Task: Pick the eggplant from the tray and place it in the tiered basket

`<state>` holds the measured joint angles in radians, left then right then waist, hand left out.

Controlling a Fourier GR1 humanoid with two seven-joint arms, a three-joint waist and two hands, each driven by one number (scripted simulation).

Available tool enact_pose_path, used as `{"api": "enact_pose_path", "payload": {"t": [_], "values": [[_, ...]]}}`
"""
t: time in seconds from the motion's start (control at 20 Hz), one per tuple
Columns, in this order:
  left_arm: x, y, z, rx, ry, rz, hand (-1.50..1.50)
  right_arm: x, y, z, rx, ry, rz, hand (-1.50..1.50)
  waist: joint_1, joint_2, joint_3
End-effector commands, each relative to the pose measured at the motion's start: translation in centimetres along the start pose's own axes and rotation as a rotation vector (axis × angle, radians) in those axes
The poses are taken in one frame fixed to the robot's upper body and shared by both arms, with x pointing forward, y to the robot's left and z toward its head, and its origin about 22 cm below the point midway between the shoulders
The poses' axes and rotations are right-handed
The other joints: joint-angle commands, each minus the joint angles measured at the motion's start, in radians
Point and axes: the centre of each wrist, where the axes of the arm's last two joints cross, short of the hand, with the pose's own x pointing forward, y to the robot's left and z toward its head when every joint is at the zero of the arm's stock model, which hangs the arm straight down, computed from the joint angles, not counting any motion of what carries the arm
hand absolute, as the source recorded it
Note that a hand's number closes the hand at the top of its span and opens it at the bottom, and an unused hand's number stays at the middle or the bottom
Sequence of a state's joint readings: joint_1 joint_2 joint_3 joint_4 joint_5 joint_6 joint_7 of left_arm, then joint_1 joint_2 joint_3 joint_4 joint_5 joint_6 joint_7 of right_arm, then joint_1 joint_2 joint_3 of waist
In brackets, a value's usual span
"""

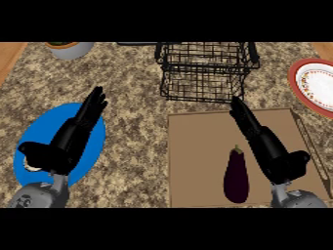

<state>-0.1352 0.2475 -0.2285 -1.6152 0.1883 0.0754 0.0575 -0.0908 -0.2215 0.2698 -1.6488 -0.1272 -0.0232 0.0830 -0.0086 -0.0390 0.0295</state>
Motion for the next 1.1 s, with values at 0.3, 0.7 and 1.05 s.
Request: {"api": "enact_pose_path", "payload": {"t": [0.3,0.7,1.05], "values": [[-6.0,4.6,5.2,0.343,0.311,-0.084,0.00,0.6,-13.6,5.6,-0.839,0.206,0.537,1.50,-0.117,0.040,-0.056],[-8.5,3.1,7.6,0.401,0.371,-0.083,0.00,3.4,-6.2,9.9,-1.356,-0.047,0.273,-1.50,-0.045,0.026,-0.035],[-8.2,3.0,6.7,0.373,0.344,-0.084,0.00,3.0,-1.9,12.6,-1.068,0.429,0.353,-1.50,-0.007,0.044,-0.041]]}}
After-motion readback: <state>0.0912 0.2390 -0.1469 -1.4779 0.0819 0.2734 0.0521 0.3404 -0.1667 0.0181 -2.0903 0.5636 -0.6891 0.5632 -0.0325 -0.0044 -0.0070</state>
